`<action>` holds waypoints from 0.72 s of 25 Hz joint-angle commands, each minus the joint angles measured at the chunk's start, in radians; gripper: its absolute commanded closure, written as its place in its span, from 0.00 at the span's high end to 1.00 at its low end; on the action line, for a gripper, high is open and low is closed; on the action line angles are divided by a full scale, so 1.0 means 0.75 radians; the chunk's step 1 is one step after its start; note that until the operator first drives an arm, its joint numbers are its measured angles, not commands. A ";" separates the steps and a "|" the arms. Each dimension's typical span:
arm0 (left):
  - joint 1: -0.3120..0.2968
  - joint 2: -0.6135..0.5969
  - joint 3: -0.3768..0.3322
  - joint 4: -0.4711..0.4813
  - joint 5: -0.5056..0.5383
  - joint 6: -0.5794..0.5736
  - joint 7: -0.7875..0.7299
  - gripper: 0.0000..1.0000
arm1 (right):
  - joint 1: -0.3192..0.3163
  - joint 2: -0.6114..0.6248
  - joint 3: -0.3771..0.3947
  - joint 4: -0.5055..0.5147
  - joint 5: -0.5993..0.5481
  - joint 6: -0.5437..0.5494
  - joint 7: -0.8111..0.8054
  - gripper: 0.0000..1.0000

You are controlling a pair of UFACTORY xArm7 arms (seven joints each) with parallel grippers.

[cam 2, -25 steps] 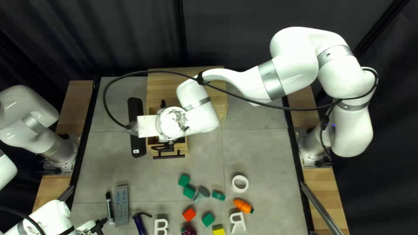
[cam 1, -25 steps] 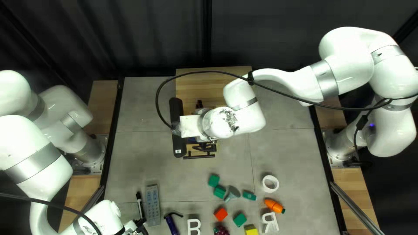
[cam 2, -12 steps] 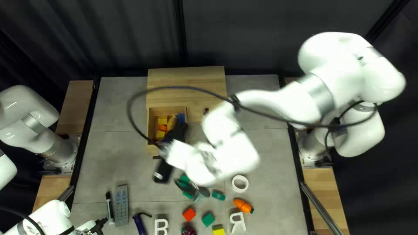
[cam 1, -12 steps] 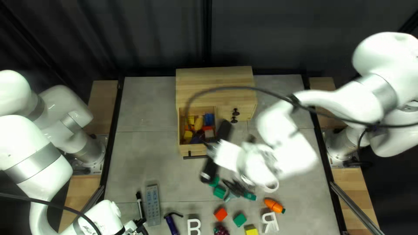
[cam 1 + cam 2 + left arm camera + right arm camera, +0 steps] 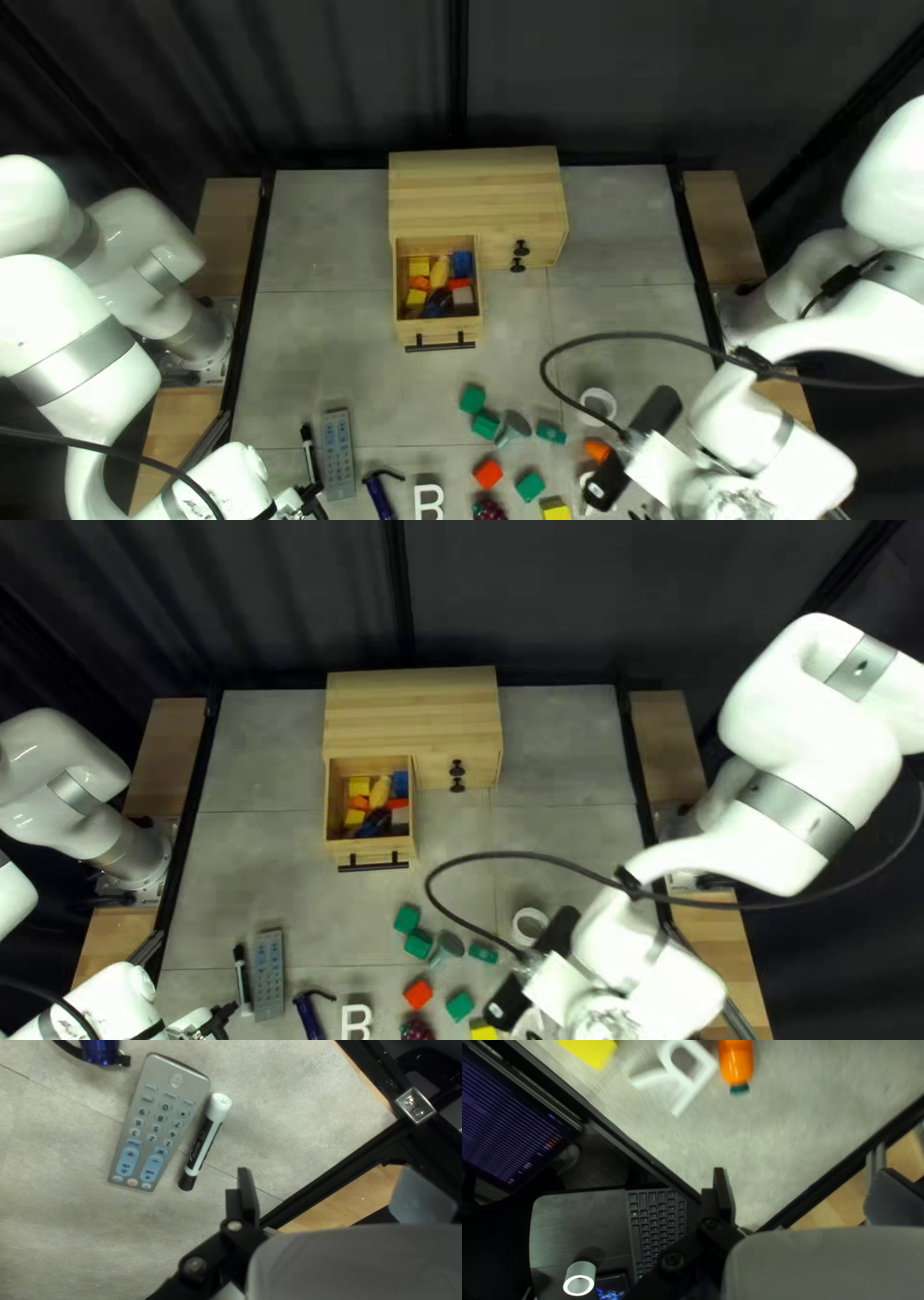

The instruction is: Open drawers and place objects into drawer and close

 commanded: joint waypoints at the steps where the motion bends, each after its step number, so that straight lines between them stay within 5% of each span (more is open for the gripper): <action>1: 0.000 0.000 0.000 0.000 0.000 0.000 0.000 1.00 | 0.013 0.059 -0.007 -0.058 -0.101 -0.096 0.032 1.00; 18: 0.000 0.000 0.000 0.000 0.000 0.000 0.000 1.00 | 0.034 0.131 -0.059 -0.312 -0.411 -0.513 0.130 1.00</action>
